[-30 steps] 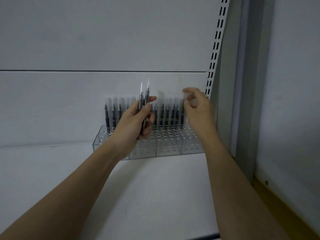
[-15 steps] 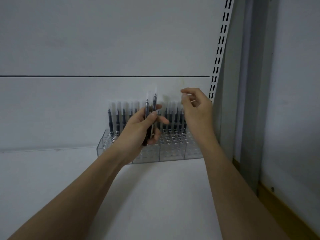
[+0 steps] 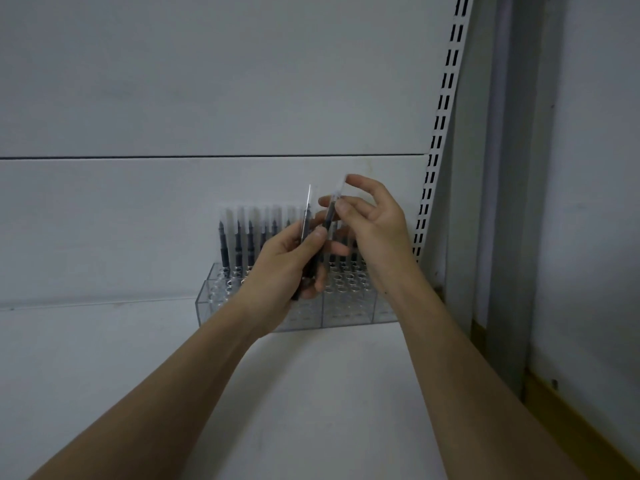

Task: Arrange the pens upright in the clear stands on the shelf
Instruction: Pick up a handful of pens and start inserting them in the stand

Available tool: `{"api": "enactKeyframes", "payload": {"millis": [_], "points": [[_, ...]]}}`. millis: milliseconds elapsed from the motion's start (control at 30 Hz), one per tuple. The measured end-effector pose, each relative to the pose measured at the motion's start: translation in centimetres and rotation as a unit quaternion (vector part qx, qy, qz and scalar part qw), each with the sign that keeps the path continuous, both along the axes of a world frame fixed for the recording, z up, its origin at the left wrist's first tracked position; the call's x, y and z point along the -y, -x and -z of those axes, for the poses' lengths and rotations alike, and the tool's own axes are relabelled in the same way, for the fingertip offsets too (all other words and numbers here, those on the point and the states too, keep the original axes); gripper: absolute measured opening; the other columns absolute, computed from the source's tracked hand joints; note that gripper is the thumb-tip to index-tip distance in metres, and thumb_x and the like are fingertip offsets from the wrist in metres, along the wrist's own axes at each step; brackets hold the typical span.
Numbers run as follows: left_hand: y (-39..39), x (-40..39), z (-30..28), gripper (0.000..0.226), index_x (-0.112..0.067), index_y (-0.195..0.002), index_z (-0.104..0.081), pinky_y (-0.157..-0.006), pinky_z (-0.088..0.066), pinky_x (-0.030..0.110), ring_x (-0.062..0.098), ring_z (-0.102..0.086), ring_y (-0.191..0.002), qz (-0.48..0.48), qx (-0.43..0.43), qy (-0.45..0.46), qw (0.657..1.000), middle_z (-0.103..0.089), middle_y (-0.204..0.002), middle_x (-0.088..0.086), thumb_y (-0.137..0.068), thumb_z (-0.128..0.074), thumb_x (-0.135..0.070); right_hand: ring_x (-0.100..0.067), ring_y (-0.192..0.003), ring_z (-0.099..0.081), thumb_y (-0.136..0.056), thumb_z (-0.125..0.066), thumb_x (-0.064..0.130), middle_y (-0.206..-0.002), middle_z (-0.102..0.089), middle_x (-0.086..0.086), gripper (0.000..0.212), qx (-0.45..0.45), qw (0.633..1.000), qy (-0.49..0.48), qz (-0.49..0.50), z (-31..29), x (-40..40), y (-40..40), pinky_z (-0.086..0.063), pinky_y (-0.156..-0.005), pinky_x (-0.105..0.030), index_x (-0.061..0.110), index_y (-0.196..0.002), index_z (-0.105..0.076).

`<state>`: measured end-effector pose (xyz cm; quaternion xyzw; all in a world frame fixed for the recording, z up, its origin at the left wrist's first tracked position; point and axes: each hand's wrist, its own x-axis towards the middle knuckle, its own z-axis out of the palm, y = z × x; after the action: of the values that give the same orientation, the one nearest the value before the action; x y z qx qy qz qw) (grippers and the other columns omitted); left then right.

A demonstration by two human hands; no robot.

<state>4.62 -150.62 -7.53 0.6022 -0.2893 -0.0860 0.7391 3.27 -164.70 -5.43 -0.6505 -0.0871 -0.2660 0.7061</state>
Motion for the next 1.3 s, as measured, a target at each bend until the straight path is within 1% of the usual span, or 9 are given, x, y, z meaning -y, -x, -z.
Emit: {"api": "enactKeyframes", "payload": {"millis": [167, 233, 400, 500, 633, 933, 1033, 1133, 1300], "points": [[-0.2, 0.0, 0.2, 0.026, -0.016, -0.126, -0.060, -0.043, -0.031, 0.021, 0.015, -0.044, -0.048, -0.016, 0.009, -0.002, 1.000, -0.071, -0.094, 0.007, -0.103, -0.048, -0.021, -0.012, -0.097, -0.071, -0.095, -0.066, 0.017, -0.105, -0.073, -0.001, 0.038, 0.015, 1.000, 0.007, 0.025, 0.0, -0.3, 0.1, -0.059, -0.069, -0.024, 0.023, -0.130, -0.054], [-0.1, 0.0, 0.1, 0.029, -0.021, -0.129, -0.059, -0.042, -0.033, 0.023, 0.016, -0.047, -0.049, -0.007, -0.004, 0.003, 1.000, -0.071, -0.096, 0.008, -0.102, -0.048, -0.022, -0.007, -0.098, -0.070, -0.095, -0.066, 0.018, -0.106, -0.073, 0.001, 0.038, 0.029, 0.997, 0.005, 0.067, -0.1, -0.1, 0.0, -0.058, -0.076, -0.022, 0.025, -0.130, -0.054], [-0.1, -0.1, 0.2, 0.028, -0.021, -0.125, -0.060, -0.040, -0.027, 0.021, 0.014, -0.038, -0.045, -0.021, -0.017, -0.023, 0.999, -0.064, -0.087, 0.006, -0.105, -0.043, -0.027, -0.013, -0.095, -0.071, -0.096, -0.062, 0.007, -0.103, -0.072, -0.005, 0.041, 0.102, 0.970, -0.119, 0.186, -0.9, 2.4, 0.2, -0.060, -0.084, -0.029, 0.022, -0.133, -0.052], [-0.2, -0.1, 0.0, 0.034, -0.015, -0.124, -0.060, -0.038, -0.021, 0.020, 0.013, -0.028, -0.044, -0.005, -0.037, -0.011, 0.999, -0.054, -0.074, 0.004, -0.106, -0.038, -0.035, -0.012, -0.096, -0.069, -0.098, -0.060, 0.006, -0.106, -0.068, -0.008, 0.040, 0.119, 0.956, -0.061, 0.263, -0.5, 3.8, -0.1, -0.057, -0.084, -0.023, 0.024, -0.133, -0.054], [-0.3, -0.1, -0.1, 0.037, -0.011, -0.116, -0.059, -0.038, -0.017, 0.019, 0.012, -0.025, -0.043, 0.027, -0.080, 0.027, 0.996, -0.048, -0.067, 0.003, -0.108, -0.030, -0.033, -0.007, -0.095, -0.065, -0.100, -0.057, 0.011, -0.110, -0.065, 0.000, 0.039, 0.081, 0.952, 0.025, 0.295, 0.6, 5.1, -0.8, -0.051, -0.074, -0.008, 0.031, -0.133, -0.055], [-0.1, 0.0, -0.3, 0.031, -0.010, -0.119, -0.057, -0.041, -0.021, 0.022, 0.012, -0.027, -0.048, 0.013, -0.060, 0.032, 0.998, -0.043, -0.065, -0.001, -0.107, -0.034, -0.027, -0.003, -0.091, -0.062, -0.100, -0.056, 0.013, -0.099, -0.061, 0.013, 0.037, 0.017, 0.947, 0.145, 0.288, 1.5, 5.9, -0.9, -0.053, -0.075, -0.016, 0.034, -0.130, -0.054], [-0.1, 0.1, -0.4, 0.032, -0.011, -0.116, -0.058, -0.041, -0.020, 0.022, 0.011, -0.026, -0.047, 0.026, -0.082, 0.049, 0.995, -0.042, -0.065, -0.001, -0.107, -0.030, -0.024, -0.001, -0.087, -0.061, -0.098, -0.060, 0.011, -0.096, -0.060, 0.011, 0.031, -0.012, 0.942, 0.197, 0.271, 1.8, 6.0, -1.0, -0.046, -0.063, -0.004, 0.027, -0.125, -0.056], [0.0, 0.1, -0.3, 0.030, -0.010, -0.116, -0.057, -0.041, -0.025, 0.022, 0.012, -0.030, -0.049, 0.030, -0.072, 0.052, 0.996, -0.045, -0.068, 0.000, -0.106, -0.030, -0.020, -0.012, -0.098, -0.061, -0.093, -0.063, 0.005, -0.107, -0.053, 0.004, 0.025, -0.033, 0.928, 0.230, 0.292, 2.0, 6.3, -1.3, -0.041, -0.067, 0.003, 0.019, -0.114, -0.062], [0.0, 0.0, 0.0, 0.018, -0.010, -0.114, -0.059, -0.043, -0.036, 0.025, 0.014, -0.043, -0.052, 0.015, -0.040, 0.049, 0.998, -0.054, -0.072, 0.002, -0.103, -0.044, -0.010, -0.008, -0.097, -0.057, -0.096, -0.062, 0.016, -0.117, -0.050, 0.004, 0.025, -0.014, 0.924, 0.207, 0.322, 1.0, 4.9, -0.5, -0.047, -0.077, -0.007, 0.021, -0.120, -0.061]]}}
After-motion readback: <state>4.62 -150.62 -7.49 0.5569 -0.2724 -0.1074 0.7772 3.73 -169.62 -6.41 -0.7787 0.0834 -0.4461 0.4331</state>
